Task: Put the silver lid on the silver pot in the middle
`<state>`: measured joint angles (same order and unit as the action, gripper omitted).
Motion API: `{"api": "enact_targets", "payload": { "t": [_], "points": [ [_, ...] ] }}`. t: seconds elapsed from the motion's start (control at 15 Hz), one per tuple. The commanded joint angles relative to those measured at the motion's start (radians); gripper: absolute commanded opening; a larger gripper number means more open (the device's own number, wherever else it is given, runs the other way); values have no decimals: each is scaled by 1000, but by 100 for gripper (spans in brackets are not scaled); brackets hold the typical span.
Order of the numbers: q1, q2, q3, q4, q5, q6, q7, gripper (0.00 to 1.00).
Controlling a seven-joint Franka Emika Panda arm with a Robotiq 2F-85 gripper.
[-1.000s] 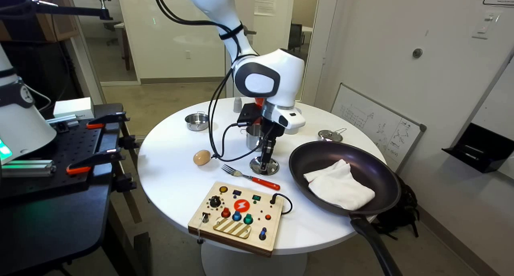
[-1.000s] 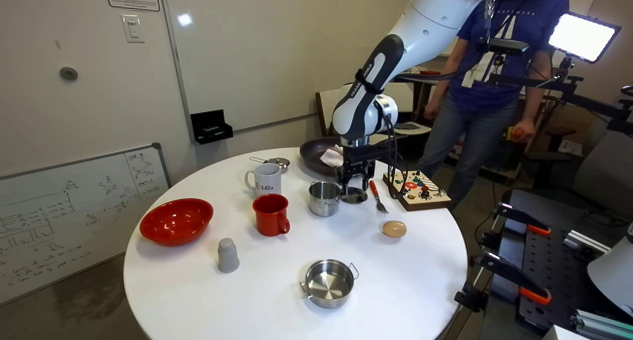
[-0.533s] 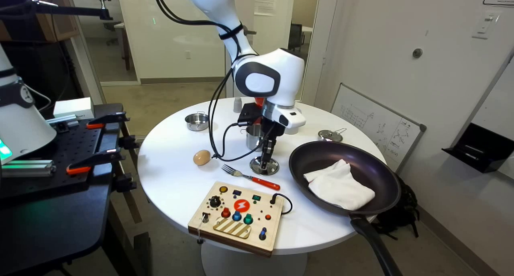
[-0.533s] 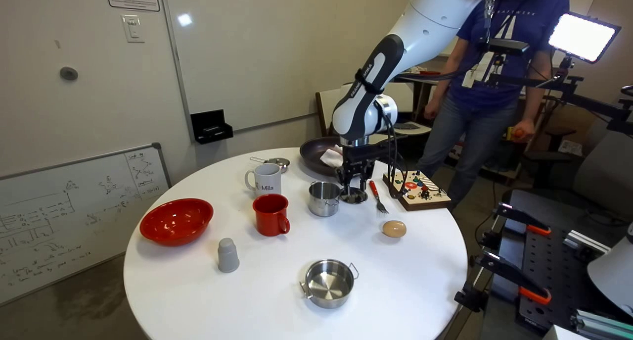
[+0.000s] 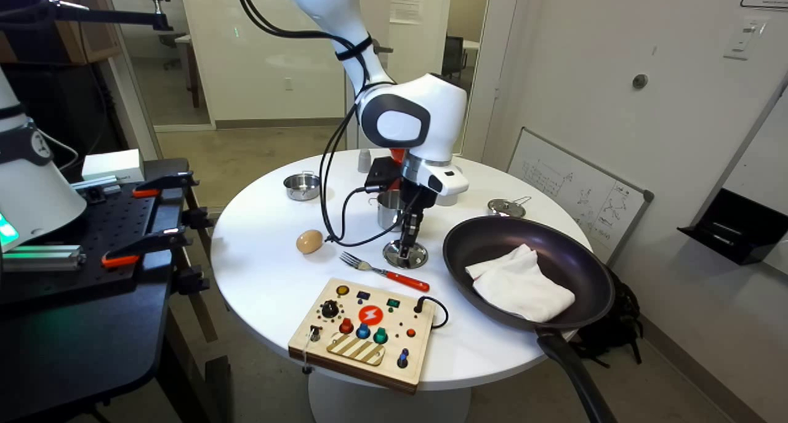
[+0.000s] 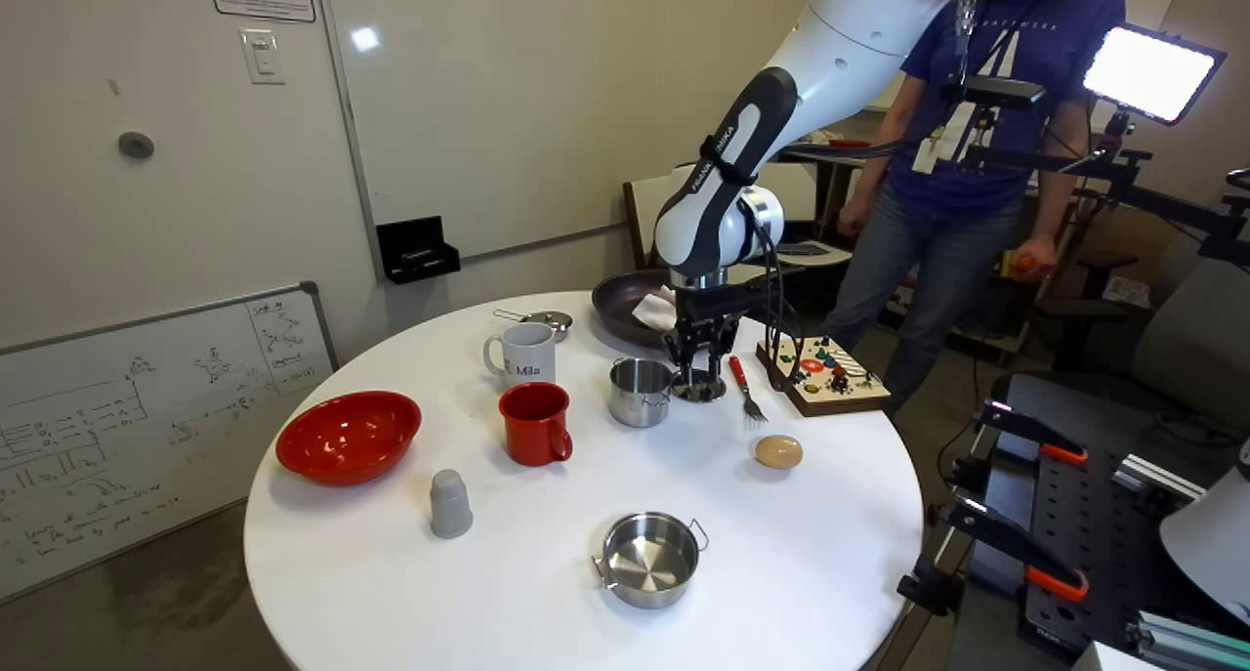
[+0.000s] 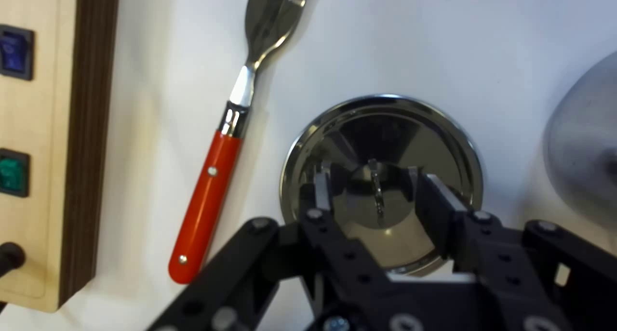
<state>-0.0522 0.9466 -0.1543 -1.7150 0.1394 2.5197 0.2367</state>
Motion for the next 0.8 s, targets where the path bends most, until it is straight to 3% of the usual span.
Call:
{"api": "enact_targets", "payload": {
  "t": [0.0, 0.07, 0.13, 0.4, 0.47, 0.53, 0.67, 0.73],
  "points": [
    [13, 7, -11, 20, -29, -33, 25, 50],
    [13, 9, -10, 23, -31, -39, 23, 46],
    [13, 10, -10, 25, -33, -43, 23, 31],
    [13, 13, -9, 30, -39, -53, 22, 24],
    [13, 16, -9, 35, -41, -57, 22, 27],
    [14, 16, -10, 34, -43, -55, 22, 10],
    [15, 19, -10, 35, -48, -48, 21, 10],
    [17, 21, -12, 37, -51, -45, 23, 4]
  ]
}}
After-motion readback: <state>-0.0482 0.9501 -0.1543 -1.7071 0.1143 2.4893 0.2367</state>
